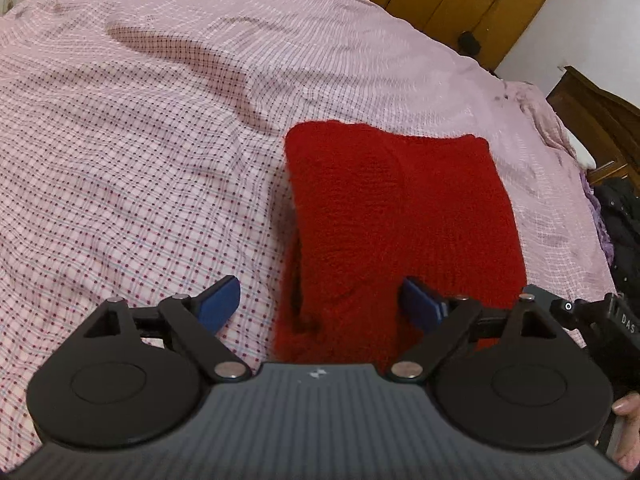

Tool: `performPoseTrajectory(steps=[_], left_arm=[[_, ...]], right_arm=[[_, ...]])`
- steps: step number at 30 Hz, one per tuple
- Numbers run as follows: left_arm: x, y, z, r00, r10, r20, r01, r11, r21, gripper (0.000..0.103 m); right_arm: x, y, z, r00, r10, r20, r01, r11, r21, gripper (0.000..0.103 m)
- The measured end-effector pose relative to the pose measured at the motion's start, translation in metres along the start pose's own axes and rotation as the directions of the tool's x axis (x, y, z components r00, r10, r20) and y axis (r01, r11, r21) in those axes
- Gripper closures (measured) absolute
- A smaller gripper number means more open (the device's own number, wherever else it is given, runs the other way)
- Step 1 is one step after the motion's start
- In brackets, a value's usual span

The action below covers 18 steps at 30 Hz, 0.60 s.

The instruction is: Fold small clothes

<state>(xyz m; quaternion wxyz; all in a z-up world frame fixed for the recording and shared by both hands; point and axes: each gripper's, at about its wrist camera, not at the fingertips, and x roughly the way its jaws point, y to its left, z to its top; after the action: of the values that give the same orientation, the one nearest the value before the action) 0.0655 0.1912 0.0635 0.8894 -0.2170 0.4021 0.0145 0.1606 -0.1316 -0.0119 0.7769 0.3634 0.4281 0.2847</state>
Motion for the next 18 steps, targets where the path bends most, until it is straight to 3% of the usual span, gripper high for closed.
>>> performPoseTrajectory(steps=[18], left_arm=[[0.012,0.006,0.005,0.998,-0.063,-0.016,0.063,0.998,-0.021,0.011]], right_arm=[[0.039,0.005,0.007,0.996,0.06,-0.066,-0.068,0.988,-0.135,0.0]])
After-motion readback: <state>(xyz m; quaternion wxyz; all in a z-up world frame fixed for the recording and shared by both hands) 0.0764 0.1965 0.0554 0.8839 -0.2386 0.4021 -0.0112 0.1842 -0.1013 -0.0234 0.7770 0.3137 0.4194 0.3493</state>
